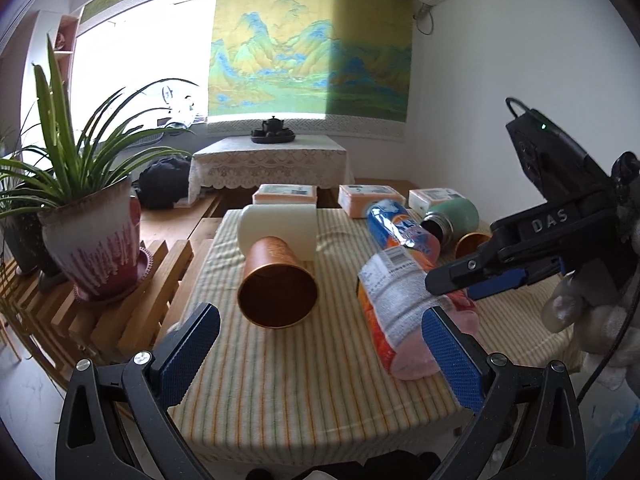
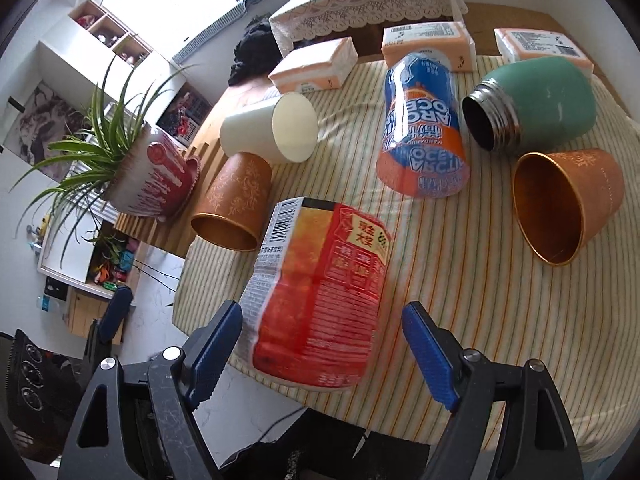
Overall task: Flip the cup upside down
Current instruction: 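Lift the drink tub with the right gripper toward the left gripper, then close the left gripper on the drink tub while the right gripper opens and releases it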
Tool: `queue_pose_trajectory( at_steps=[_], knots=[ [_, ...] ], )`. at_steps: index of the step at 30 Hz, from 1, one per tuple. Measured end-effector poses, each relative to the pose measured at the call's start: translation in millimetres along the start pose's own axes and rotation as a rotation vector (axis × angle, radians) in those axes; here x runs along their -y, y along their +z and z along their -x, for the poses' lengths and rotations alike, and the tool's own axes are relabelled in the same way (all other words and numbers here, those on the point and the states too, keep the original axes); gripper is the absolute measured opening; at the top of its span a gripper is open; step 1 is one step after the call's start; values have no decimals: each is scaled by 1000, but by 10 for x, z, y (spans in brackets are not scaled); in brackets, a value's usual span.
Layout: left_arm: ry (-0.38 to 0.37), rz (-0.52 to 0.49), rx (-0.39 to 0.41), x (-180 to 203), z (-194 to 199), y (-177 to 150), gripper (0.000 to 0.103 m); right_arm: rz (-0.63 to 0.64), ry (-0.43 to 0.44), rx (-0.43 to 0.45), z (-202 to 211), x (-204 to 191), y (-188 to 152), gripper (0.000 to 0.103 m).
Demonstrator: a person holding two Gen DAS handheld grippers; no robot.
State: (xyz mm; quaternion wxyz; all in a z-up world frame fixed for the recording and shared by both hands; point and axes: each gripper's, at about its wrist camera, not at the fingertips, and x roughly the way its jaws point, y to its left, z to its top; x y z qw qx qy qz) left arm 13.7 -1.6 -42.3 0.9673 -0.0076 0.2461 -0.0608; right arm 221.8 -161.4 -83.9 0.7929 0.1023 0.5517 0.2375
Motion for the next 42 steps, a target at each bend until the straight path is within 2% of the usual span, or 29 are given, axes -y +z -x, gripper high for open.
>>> queue_pose_trajectory(
  at_steps=[6,11,13,14,16,19,20,22,25,30,35,38,40,42],
  knots=[
    [-13,-76,-27,186,-47,-88,102,73,25,181,418,136,-364,79],
    [-67,-112,-27,300,-48,-58,102,113,-69,375,647,347,-871,78],
    [-57,-149,-36,333,-97,-64,102,127,-105,420,687,396,-1004,75],
    [-57,-165,-41,344,-119,-74,102,141,-118,436,696,394,-1051,70],
    [-64,-195,-51,385,-158,-97,101,177,-123,469,726,399,-1126,67],
    [-56,-233,-65,430,-211,-121,93,229,-119,485,666,351,-1149,58],
    [-55,-233,-70,431,-224,-124,89,241,-115,483,629,337,-1147,53],
    [-72,-224,-84,417,-254,-126,86,273,-115,485,544,265,-1138,48],
    [-69,-246,-97,417,-273,-132,81,316,-151,506,459,163,-1189,40],
    [-90,-288,-74,463,-266,-122,79,363,-230,595,455,-1,-1312,40],
    [-156,-337,-75,604,-295,-125,79,339,-307,655,486,3,-1468,40],
    [-195,-351,-146,677,-348,-87,80,317,-350,681,563,58,-1547,40],
    [-227,-335,-211,709,-403,-49,87,309,-372,694,621,88,-1574,40],
    [-218,-311,-273,750,-478,-1,93,297,-380,705,672,125,-1581,40]
  ],
)
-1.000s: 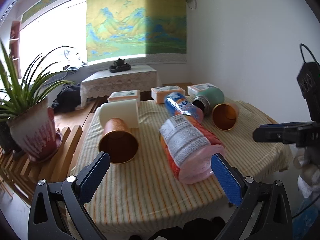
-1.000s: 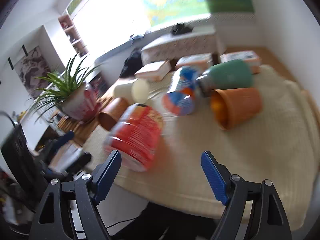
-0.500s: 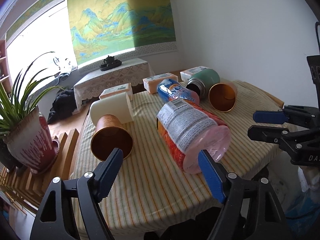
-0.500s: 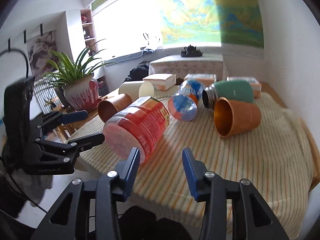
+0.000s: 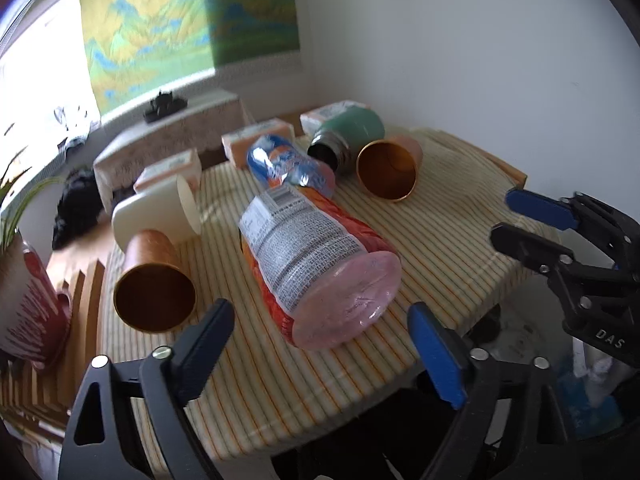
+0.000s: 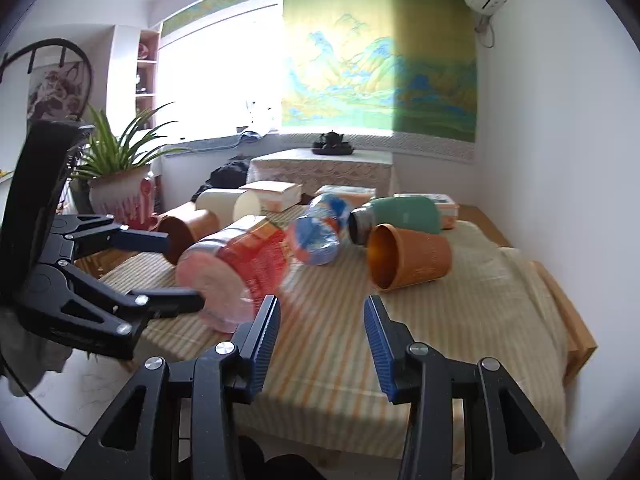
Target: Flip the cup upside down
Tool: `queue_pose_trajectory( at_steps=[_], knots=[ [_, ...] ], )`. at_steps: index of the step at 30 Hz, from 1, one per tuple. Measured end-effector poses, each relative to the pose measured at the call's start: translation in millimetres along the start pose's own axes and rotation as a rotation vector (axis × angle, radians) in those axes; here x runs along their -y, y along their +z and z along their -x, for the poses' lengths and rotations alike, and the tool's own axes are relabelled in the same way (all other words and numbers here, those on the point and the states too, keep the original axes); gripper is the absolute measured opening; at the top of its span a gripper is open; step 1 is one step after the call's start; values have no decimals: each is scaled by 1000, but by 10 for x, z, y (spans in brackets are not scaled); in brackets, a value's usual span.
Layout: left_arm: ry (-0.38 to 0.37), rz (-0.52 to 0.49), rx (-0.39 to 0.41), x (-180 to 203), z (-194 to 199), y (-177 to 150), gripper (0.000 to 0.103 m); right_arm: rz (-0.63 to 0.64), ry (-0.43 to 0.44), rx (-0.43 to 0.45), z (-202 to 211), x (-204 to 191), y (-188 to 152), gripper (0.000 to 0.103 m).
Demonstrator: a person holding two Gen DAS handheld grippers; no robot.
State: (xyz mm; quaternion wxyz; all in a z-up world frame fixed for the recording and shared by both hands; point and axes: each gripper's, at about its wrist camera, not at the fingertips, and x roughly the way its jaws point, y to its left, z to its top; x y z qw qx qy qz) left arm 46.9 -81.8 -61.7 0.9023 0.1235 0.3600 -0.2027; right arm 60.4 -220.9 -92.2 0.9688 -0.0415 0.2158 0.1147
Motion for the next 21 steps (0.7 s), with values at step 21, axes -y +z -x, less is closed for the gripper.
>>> queue_pose_trajectory(
  at_steps=[21],
  knots=[
    [332,389,151,383,-387,-90,102,-100,39,42,131,580,-91,40]
  ],
)
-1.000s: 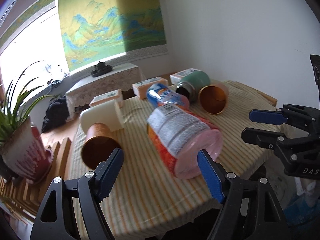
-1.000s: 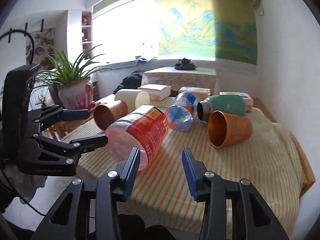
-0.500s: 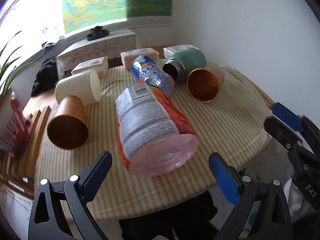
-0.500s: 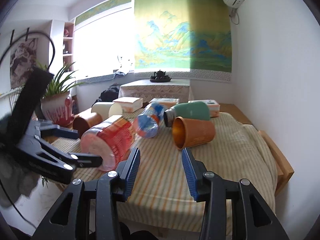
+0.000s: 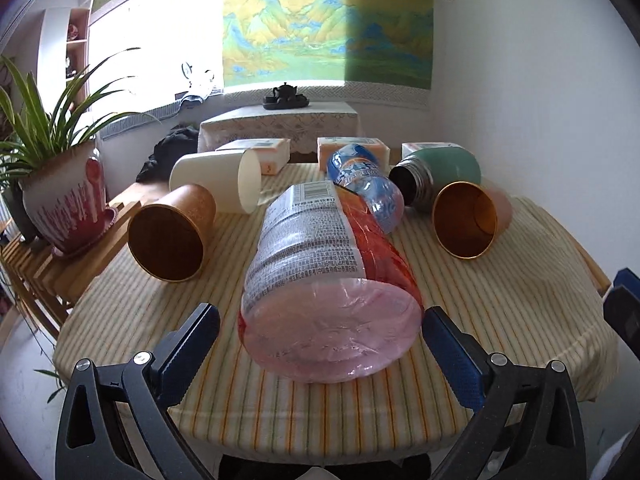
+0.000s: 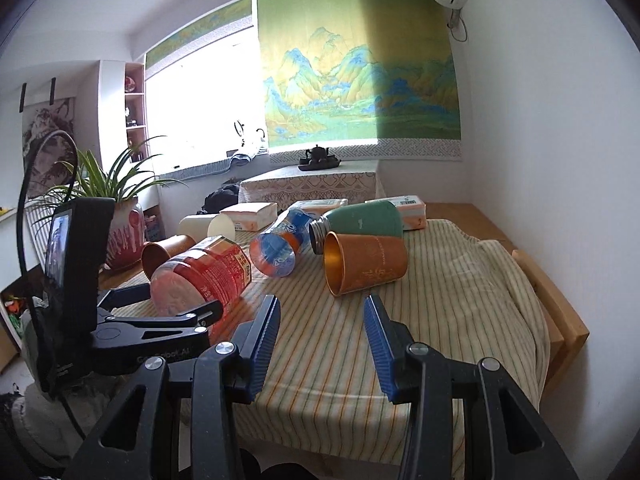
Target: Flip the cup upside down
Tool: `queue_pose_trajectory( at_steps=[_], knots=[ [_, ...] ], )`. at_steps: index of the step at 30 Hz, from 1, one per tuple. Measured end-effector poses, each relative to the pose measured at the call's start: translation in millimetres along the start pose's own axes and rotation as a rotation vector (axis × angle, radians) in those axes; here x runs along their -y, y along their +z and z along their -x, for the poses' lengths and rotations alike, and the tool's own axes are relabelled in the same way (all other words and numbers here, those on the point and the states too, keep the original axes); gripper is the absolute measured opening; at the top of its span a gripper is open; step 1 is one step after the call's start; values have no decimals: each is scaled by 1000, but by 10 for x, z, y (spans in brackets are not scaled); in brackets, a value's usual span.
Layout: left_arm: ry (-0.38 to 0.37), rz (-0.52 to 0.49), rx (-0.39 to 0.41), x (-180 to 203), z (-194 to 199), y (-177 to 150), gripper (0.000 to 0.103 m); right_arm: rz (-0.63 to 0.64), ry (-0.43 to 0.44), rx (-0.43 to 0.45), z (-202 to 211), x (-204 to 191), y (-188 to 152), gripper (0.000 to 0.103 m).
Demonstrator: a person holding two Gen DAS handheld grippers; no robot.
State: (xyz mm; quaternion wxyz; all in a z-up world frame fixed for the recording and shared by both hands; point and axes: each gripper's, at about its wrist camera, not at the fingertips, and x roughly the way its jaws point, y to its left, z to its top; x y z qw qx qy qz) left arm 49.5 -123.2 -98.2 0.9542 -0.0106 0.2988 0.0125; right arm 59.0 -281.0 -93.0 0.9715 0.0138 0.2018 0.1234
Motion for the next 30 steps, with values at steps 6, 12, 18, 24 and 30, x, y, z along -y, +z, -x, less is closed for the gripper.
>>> queue_pose_trajectory(
  at_steps=[6,12,18,24,30],
  knots=[
    [7,-2,0,-40,-63,41,95,-10,-11,16,64,30,20,40],
    [-20,-78,-21,-18,51,136,90,-33,-2,22,62,37,19,40],
    [-68,-174,-77,-58,158,355,90,-54,16,26,26,34,37,40],
    [-146,-253,-188,-49,133,641,90,-79,11,30,-7,77,63,40],
    [-215,-255,-310,22,-4,760,90,-91,-8,7,-57,115,47,40]
  ],
)
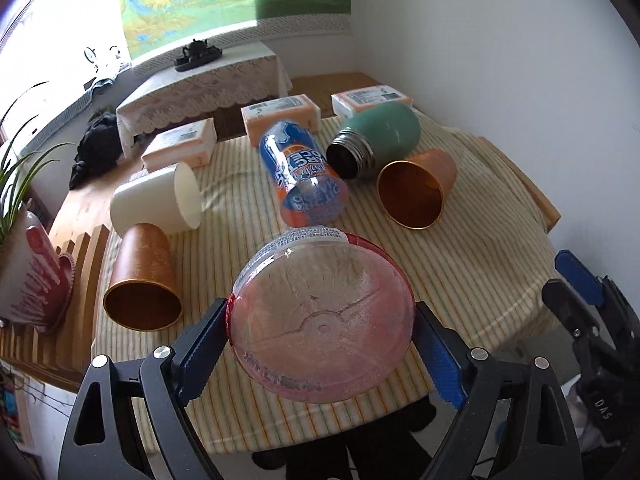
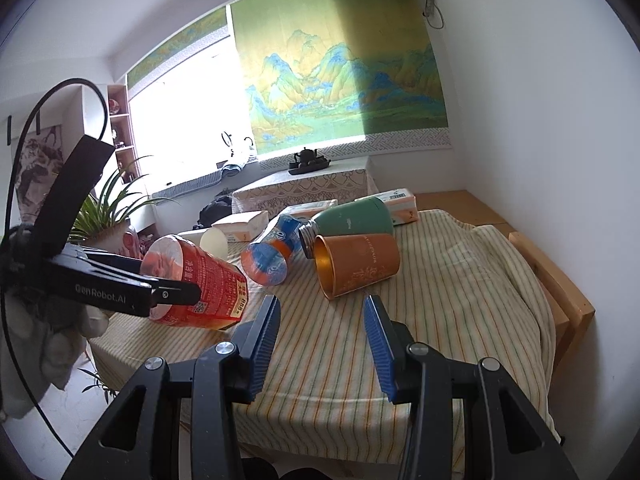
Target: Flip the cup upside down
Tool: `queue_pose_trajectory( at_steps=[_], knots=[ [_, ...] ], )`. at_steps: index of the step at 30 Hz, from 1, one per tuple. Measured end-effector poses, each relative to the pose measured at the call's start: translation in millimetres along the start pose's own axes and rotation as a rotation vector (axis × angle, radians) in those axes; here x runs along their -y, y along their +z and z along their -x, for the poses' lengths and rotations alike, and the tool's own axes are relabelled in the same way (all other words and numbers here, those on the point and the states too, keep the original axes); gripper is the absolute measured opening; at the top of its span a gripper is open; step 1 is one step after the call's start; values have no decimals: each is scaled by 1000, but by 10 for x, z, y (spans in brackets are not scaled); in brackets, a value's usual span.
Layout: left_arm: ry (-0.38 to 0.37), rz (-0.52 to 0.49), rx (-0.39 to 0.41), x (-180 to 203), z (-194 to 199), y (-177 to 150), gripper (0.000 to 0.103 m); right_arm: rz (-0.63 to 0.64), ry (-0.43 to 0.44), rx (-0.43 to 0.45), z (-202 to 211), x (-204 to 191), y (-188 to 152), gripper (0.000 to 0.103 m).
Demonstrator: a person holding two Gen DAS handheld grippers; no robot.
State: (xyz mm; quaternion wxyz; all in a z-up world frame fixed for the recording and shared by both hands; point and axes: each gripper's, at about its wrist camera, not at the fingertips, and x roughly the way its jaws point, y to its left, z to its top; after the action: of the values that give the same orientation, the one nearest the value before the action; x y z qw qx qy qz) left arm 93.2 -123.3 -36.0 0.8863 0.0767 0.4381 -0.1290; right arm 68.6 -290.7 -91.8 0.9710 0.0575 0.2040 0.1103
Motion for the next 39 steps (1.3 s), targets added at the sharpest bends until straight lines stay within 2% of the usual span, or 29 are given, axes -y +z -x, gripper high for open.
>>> queue_pose_trajectory(
  at_steps=[7,10,17,21,24,30,39],
  knots=[
    [-42,-49,-129,85,-80,147,90,-22,-8,-10,-29,37,-46,40],
    [-92,-21,-184,68,-102,242,90,-23,-12,-19,-52,45,-64,40],
    [-36,-97,-256,105,-114,250,90,-38,-18,-19,-68,112,-70,40],
    [-33,-106,-255,130,-177,360,90,-42,-18,-29,-97,129,-82,40],
    [0,-116,-213,152,-213,416,90,-33,-20,-33,-104,122,-89,40],
    [-12,-139,-172,209,-251,448,90,-39,-31,-36,-121,155,-82,40],
    [-43,-73,-155,-28,-305,366,91,-43,-27,-47,-154,143,-77,40]
  ],
)
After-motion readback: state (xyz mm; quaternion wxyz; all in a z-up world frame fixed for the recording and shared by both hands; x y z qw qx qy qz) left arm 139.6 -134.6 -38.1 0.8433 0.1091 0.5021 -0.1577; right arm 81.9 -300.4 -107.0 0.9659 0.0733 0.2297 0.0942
